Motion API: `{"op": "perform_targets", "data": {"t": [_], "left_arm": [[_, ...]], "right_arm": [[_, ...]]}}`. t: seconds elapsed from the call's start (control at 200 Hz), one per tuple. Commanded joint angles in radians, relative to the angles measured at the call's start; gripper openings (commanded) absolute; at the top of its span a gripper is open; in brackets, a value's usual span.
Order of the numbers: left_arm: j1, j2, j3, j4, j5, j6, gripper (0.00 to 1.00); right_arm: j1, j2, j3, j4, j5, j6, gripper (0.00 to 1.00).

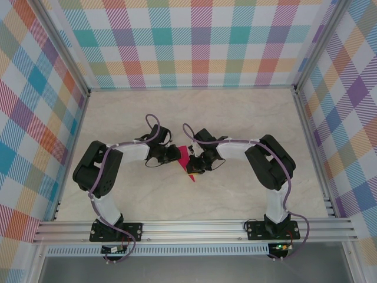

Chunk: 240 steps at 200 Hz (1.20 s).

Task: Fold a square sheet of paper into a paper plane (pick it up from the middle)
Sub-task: Fold the wing for the fifth time at the center of the table.

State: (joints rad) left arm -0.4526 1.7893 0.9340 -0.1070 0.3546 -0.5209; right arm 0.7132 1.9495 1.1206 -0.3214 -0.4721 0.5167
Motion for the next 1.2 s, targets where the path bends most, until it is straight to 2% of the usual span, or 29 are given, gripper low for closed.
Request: {"op": "perform_targets", "data": {"t": [0.0,0.55,1.195], "left_arm": [[0.043,0.030,0.040,-0.010,-0.058,0.041,0.20],[0.111,0.118,0.129,-0.038,-0.047,0.085,0.19],[0.184,0.160,0.198,-0.073,-0.097,0.102,0.19]], "right_arm": [[0.005,0.070,-0.054,-0.091,0.102,0.002,0.09],[0.005,0.088,-0.076,-0.123,0.148,-0.013,0.09],[0.005,0.098,-0.084,-0.130,0.156,-0.013,0.09]]}}
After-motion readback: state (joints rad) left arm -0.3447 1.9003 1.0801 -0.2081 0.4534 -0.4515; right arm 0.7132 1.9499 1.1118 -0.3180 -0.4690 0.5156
